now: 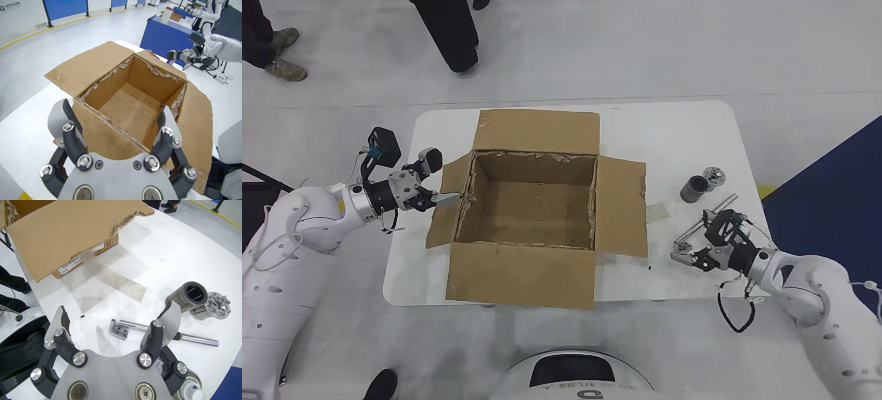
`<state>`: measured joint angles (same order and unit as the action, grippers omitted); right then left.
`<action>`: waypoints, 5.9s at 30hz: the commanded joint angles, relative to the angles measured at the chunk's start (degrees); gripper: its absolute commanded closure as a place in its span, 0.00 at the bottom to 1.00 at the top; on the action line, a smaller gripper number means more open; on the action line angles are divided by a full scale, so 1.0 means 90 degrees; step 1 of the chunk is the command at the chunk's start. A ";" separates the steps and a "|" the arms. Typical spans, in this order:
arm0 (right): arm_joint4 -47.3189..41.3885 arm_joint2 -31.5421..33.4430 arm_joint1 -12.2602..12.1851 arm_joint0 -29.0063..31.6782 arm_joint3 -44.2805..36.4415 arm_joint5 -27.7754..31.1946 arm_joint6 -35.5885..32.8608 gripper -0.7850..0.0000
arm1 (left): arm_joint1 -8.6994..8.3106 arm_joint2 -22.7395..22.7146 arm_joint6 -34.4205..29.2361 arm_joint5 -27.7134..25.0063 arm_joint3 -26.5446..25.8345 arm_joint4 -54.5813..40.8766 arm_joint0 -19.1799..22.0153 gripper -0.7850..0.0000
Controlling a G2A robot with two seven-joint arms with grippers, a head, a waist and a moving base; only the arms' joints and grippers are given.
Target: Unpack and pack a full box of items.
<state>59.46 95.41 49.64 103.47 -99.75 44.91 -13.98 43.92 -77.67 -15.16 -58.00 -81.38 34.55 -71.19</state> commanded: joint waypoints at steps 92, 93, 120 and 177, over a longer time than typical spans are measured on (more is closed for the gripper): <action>0.0632 0.0236 0.0349 0.1224 -0.0822 -0.1745 0.2253 1.00 | 0.0000 0.0000 0.0000 0.0000 0.0000 0.0000 0.0000 0.00; 0.0632 0.0236 0.0349 0.1224 -0.0822 -0.1745 0.2253 1.00 | 0.0000 0.0000 0.0000 0.0000 0.0000 0.0000 0.0000 0.00; 0.0586 -0.5310 0.1373 -0.4199 -0.0514 -0.3784 -0.2065 1.00 | 0.0000 0.0000 0.0000 0.0000 0.0000 0.0000 0.0000 0.00; -0.1900 0.1047 0.1281 0.1409 -0.0363 -0.3712 0.1110 0.08 | 0.0000 0.0000 0.0000 0.0000 0.0000 0.0000 0.0000 0.00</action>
<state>42.35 104.97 61.20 116.84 -103.71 11.30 -2.81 43.92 -77.67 -15.16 -58.00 -81.38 34.55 -71.19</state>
